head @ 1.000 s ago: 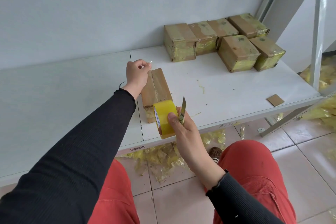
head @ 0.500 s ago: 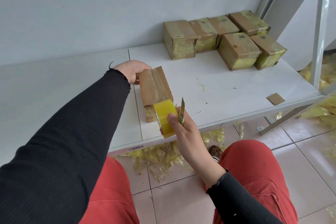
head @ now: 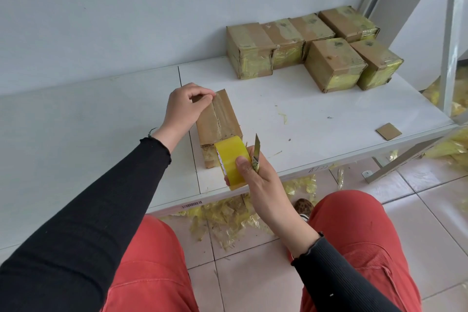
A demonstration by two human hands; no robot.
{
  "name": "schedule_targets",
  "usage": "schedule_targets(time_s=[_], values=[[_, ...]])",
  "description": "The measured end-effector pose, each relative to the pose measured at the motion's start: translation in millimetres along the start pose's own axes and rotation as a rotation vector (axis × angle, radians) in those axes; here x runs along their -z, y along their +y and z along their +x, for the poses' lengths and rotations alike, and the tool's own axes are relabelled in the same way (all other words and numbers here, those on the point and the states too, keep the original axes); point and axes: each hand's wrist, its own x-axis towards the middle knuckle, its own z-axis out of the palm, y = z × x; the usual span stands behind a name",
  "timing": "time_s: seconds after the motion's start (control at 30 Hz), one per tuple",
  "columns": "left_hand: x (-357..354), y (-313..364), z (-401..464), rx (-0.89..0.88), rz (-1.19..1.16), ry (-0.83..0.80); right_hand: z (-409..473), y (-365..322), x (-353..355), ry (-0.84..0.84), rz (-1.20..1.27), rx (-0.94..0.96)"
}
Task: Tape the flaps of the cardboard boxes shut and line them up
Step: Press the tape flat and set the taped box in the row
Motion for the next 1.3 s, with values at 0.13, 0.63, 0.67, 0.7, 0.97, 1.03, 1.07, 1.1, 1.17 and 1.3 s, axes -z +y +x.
schedule_targets(time_s=[0.13, 0.63, 0.67, 0.7, 0.97, 1.03, 1.07, 1.1, 1.17, 1.3], values=[[3, -1, 3, 0.012, 0.006, -0.146, 0, 0, 0, 0.010, 0.023, -0.010], [16, -13, 36, 0.299, -0.057, -0.460, -10, 10, -9, 0.075, -0.015, 0.068], [16, -14, 35, 0.326, -0.086, -0.447, -10, 10, -9, 0.085, -0.023, 0.074], [15, -16, 34, 0.349, -0.107, -0.437, -10, 11, -10, 0.096, -0.039, 0.075], [11, -26, 27, 0.478, -0.214, -0.405, -29, 32, -13, 0.096, -0.222, -0.168], [8, -28, 25, 0.515, -0.256, -0.413, -19, 25, -12, 0.075, -0.214, -0.197], [7, -27, 25, 0.525, -0.272, -0.421, -14, 22, -12, 0.067, -0.230, -0.214], [6, -26, 25, 0.533, -0.284, -0.426, -10, 19, -12, 0.063, -0.243, -0.233], [5, -24, 27, 0.555, -0.292, -0.412, -6, 16, -11, 0.073, -0.257, -0.275], [8, -20, 38, 0.674, -0.299, -0.416, -6, -3, -4, 0.098, -0.292, -0.177]])
